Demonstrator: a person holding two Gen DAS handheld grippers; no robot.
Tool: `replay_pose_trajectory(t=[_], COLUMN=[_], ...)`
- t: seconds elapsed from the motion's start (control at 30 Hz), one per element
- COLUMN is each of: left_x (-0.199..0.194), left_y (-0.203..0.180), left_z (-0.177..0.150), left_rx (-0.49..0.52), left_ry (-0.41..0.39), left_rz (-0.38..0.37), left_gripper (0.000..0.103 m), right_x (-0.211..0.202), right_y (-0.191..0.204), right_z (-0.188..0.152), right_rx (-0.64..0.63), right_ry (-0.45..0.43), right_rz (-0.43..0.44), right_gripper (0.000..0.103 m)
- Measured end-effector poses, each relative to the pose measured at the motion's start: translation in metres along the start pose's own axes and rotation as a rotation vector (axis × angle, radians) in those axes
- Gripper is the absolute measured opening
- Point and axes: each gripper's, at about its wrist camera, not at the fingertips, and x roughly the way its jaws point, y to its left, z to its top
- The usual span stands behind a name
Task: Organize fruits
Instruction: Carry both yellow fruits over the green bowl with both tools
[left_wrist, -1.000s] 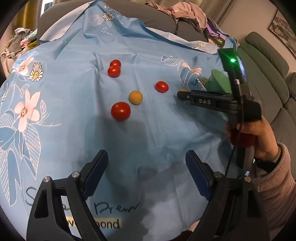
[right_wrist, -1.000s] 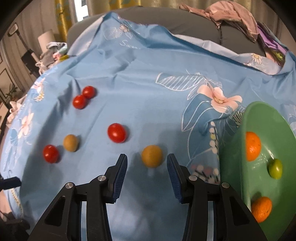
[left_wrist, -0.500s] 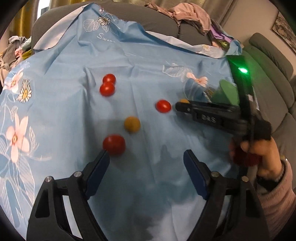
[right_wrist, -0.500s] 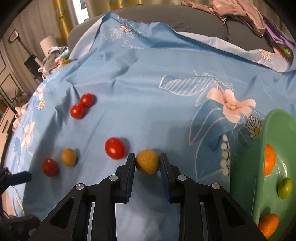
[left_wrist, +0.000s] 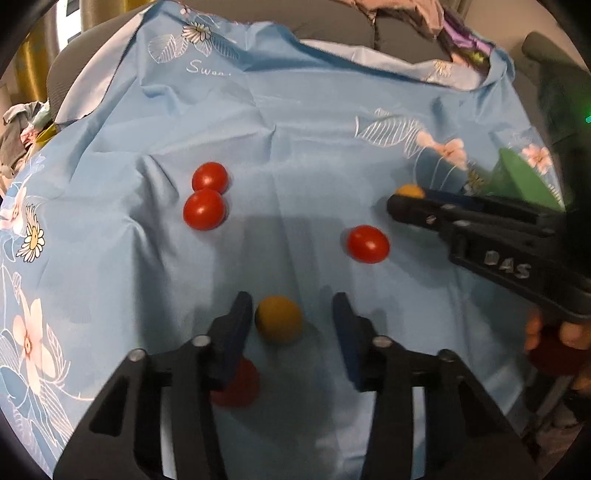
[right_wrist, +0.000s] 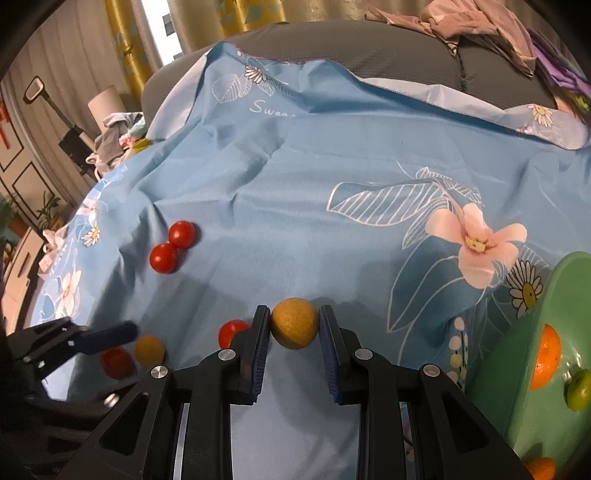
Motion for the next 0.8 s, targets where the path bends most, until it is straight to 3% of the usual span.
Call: replay_pose_trajectory(t=[0.13,0.4,0.8], left_x=[0.006,0.0,-0.044], left_y=[0.003,0.008,0.001], left_z=[0.0,-0.001,-0.008], left_rx=[0.007,-0.038,-0.031], left_ry=[-0.007,-0.017,-0.079], left_rz=[0.025,0.002,-0.012], left_gripper=[0.025,0.025,0.025], right_x=[-0.001,-0.01,-0.042], right_y=[0.0,-0.002,0.005], right_z=[0.0,-0.003,-0.018], right_rx=[-0.005,0.004,0.003], right_ry=[-0.006,-0.018,-0.053], right_rz=[0.002,-0.004,-0.017], right_gripper=[0.028,0.028,0.028])
